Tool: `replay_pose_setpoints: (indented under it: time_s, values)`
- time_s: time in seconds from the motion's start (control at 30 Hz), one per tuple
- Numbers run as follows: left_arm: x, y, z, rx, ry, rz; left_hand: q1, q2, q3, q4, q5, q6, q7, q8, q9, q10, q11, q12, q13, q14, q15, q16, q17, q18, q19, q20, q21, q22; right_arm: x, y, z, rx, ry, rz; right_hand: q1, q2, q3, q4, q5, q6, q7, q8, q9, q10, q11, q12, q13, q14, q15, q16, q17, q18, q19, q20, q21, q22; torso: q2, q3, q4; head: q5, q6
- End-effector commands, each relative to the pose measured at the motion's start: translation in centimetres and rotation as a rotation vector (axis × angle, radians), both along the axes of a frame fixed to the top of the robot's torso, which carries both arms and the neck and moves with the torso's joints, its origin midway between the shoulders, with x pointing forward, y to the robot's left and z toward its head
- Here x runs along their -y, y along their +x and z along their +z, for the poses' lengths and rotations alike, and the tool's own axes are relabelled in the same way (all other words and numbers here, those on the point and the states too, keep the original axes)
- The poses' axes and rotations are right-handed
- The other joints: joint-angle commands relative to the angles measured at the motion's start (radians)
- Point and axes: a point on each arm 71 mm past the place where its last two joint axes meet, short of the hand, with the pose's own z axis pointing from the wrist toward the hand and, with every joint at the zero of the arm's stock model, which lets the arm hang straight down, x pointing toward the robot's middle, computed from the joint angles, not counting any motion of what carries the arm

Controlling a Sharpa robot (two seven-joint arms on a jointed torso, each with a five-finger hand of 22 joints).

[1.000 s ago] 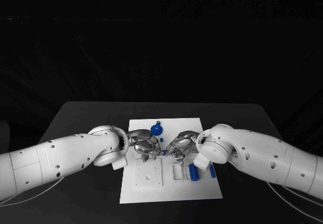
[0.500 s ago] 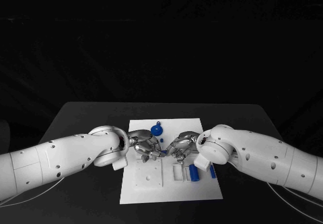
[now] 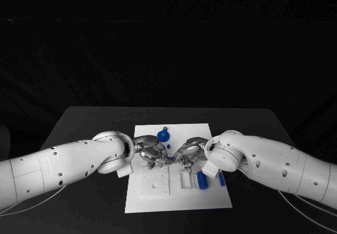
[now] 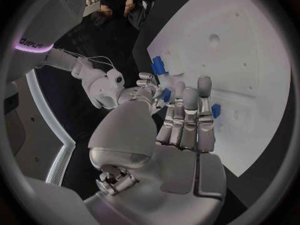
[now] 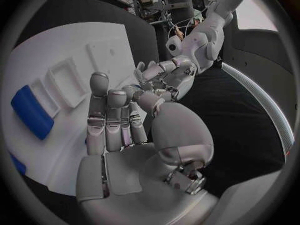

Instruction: Assemble the parts on the task board

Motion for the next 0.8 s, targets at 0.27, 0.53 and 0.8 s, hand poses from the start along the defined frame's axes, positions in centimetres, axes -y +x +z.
replay_pose_setpoints:
  time_s: [0.27,0.53,0.8]
  values:
    - [-0.11,0.5,0.15,0.02,0.004,0.014,0.011,0.005,-0.005,-0.001,0.002,-0.009,-0.001,0.004,-0.045,-0.002,0.005,-0.004,-0.001,-0.004,0.003,-0.003,0.002,0.019,0.004,0.006,-0.006,0.014,-1.04,-0.57,0.16,-0.011,0.04,0.057,0.0,0.01,-0.001,-0.005,0.003,0.006,-0.001,0.003,0.002,0.0,-0.007,0.005,-0.001,0.006,0.0,0.005,0.001,0.012,-0.002,-0.004,0.004,0.031,0.001,-0.0003,-0.0006,-0.002,-0.002]
    - [-0.42,0.66,0.06,0.018,0.013,0.02,0.013,0.007,-0.005,-0.003,0.002,-0.008,-0.001,0.005,-0.045,-0.002,0.005,-0.004,-0.001,-0.004,0.003,-0.003,0.002,0.019,0.004,0.006,-0.006,0.014,-0.99,-0.56,0.15,-0.011,0.039,0.056,0.0,0.01,-0.001,-0.005,0.003,0.006,-0.001,0.003,0.002,0.0,-0.007,0.005,-0.001,0.006,0.0,0.005,0.001,0.012,-0.002,-0.004,0.004,0.031,0.0,0.0,0.0002,-0.002,-0.004]
    - [-0.54,0.63,0.03,0.014,0.014,0.016,0.014,0.007,-0.004,-0.005,0.002,-0.008,-0.001,0.005,-0.046,-0.002,0.005,-0.005,-0.001,-0.004,0.003,-0.002,0.002,0.018,0.004,0.006,-0.006,0.014,-0.98,-0.56,0.16,-0.01,0.039,0.056,0.0,0.01,-0.001,-0.005,0.003,0.006,-0.001,0.003,0.002,0.0,-0.007,0.005,-0.001,0.006,0.0,0.005,0.001,0.012,-0.002,-0.004,0.004,0.031,0.0,-0.0001,0.0007,-0.003,-0.004]
